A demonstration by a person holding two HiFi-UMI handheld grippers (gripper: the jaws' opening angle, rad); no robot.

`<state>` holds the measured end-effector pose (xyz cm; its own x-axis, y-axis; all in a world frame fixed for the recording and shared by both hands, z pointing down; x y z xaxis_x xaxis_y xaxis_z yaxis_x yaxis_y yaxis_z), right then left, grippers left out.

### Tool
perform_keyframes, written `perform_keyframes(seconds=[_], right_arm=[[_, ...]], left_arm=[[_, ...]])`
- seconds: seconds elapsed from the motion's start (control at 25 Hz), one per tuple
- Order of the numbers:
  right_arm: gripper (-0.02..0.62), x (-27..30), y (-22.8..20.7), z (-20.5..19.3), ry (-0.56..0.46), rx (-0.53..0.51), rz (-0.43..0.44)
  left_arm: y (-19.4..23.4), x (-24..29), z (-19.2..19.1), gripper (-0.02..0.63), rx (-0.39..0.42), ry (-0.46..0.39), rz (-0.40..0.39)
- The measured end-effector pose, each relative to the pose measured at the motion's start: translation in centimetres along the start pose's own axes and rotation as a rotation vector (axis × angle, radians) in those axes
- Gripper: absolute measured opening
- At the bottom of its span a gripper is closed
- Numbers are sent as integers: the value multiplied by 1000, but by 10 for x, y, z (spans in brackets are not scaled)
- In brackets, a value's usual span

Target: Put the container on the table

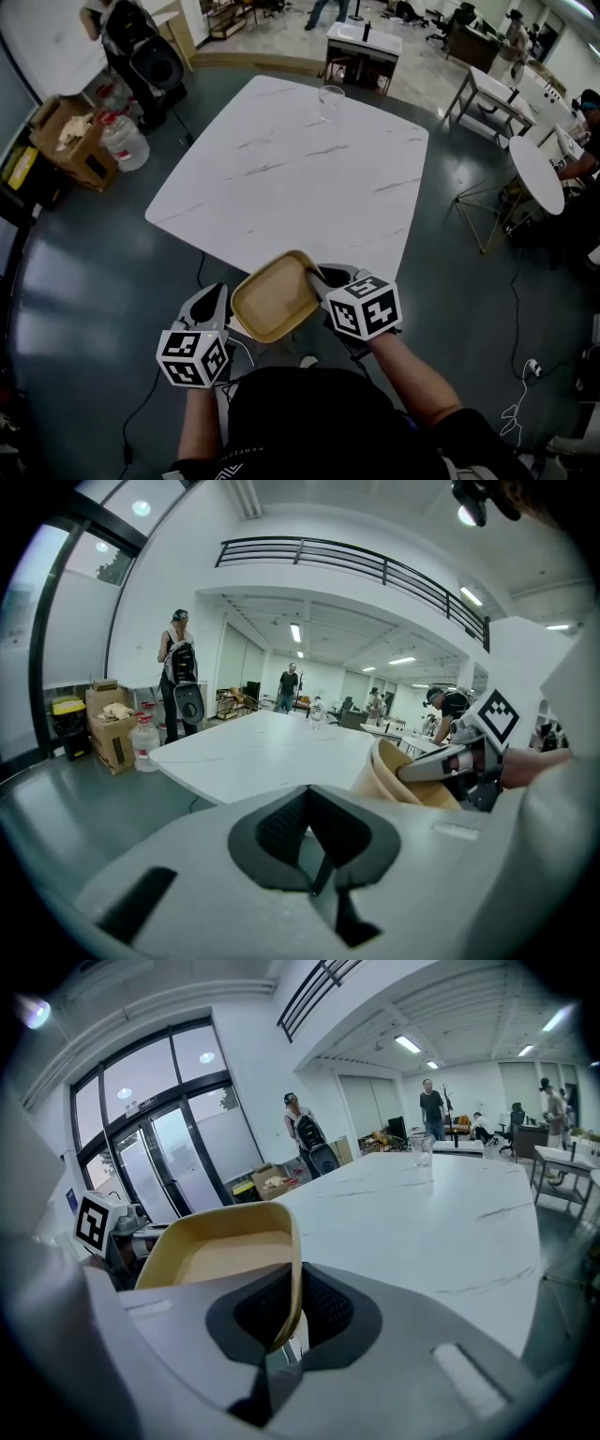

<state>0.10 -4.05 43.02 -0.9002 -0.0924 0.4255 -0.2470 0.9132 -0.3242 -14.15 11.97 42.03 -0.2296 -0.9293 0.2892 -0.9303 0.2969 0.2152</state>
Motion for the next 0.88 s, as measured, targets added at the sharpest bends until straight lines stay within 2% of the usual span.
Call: perform_keyframes(seconds=[0.48,0.88], right_arm=[[13,69,-44,41,27,60,-79],[14,104,-84,70,34,114,-168]], left_arm=[[57,92,34,-3,7,53,-73],[80,164,56,-5,23,103,-163]])
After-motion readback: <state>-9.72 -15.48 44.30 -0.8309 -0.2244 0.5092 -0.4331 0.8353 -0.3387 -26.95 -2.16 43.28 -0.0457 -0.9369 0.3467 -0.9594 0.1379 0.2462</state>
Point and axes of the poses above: the fingertips, and each gripper's own axes: x forward along the fingers, y to its left, z out of its top, the point moved 5 cm from there along -x, backward along the fingers, and after that the axes turned 10 degrees about -y, right-handed, at the moved point
